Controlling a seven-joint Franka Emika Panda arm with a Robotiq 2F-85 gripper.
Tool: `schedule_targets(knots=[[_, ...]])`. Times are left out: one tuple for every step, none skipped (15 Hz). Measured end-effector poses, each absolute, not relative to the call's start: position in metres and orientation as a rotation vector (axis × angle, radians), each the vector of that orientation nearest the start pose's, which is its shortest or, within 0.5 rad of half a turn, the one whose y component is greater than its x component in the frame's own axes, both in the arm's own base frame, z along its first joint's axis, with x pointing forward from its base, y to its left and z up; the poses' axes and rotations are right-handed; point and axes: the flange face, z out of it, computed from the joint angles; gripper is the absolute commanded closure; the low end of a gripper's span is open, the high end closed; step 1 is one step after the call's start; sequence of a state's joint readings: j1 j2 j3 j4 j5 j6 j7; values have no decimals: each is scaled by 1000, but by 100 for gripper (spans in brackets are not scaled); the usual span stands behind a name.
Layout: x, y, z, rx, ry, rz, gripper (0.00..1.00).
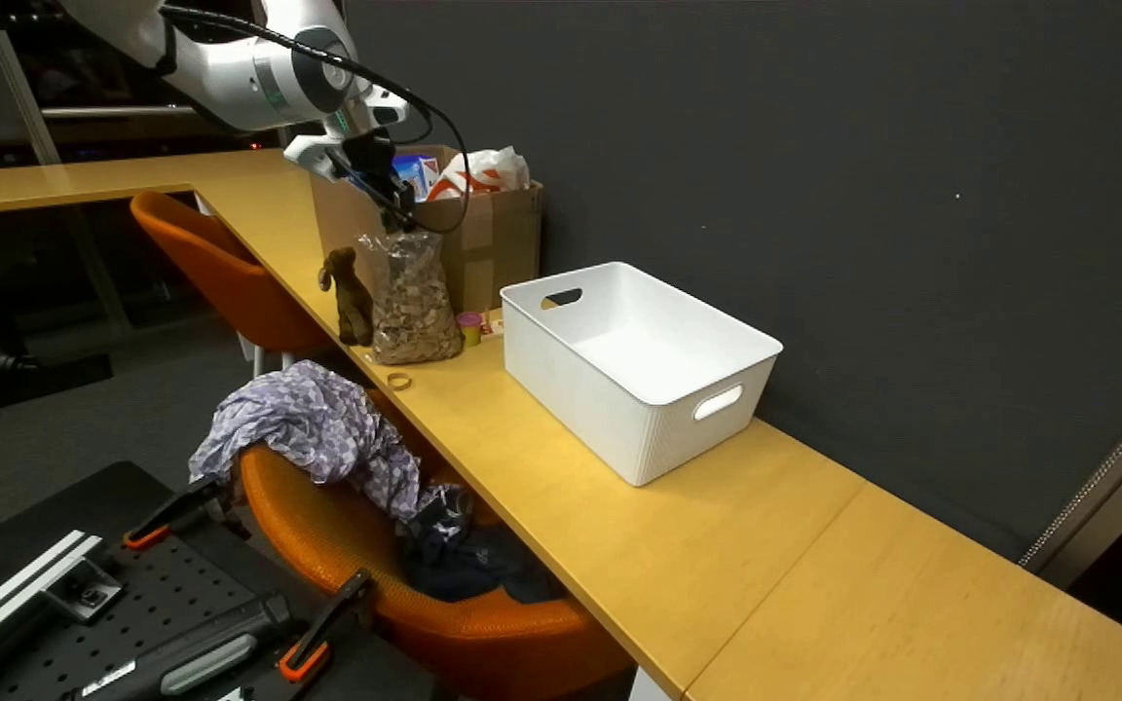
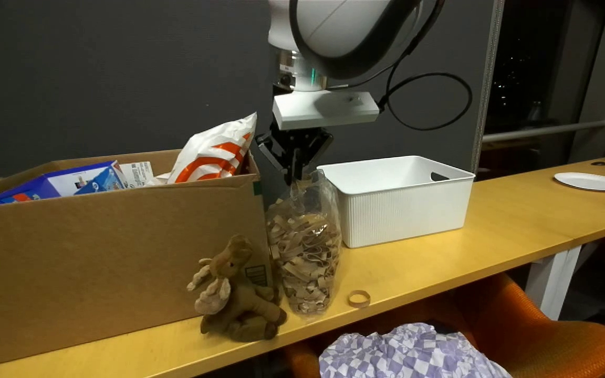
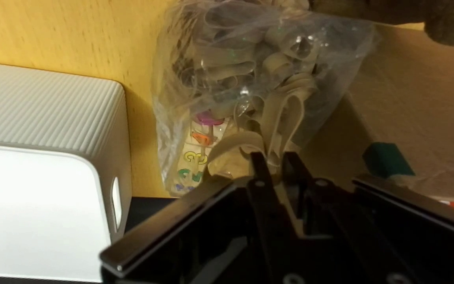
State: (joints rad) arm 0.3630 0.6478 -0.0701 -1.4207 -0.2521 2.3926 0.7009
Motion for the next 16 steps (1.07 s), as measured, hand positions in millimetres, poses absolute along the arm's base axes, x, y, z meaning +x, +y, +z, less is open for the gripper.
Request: schedule_targets(knots=[[716, 226, 353, -3113, 365, -633, 43], [716, 226, 356, -3108, 376, -637, 35], [716, 225, 360, -3101, 392, -644, 28], [716, 224, 366, -3093, 418, -652, 22], [715, 221, 372, -3084, 451, -658, 13], [715, 217, 378, -3077, 486, -663, 7], [713, 212, 385, -3070, 524, -666, 1], [712, 207, 391, -3064, 561, -664, 0], [710, 201, 395, -3063, 601, -653, 0], [707, 196, 398, -3068, 641, -630, 0], [703, 191, 398, -3079, 679, -596, 0], [699, 186, 397, -3090, 715, -546, 0], [693, 182, 393, -3103, 746, -490, 0], [687, 179, 388, -3116, 777, -433, 0], [681, 176, 382, -3127, 807, -376, 0], [673, 173, 375, -3142, 836, -326, 0]])
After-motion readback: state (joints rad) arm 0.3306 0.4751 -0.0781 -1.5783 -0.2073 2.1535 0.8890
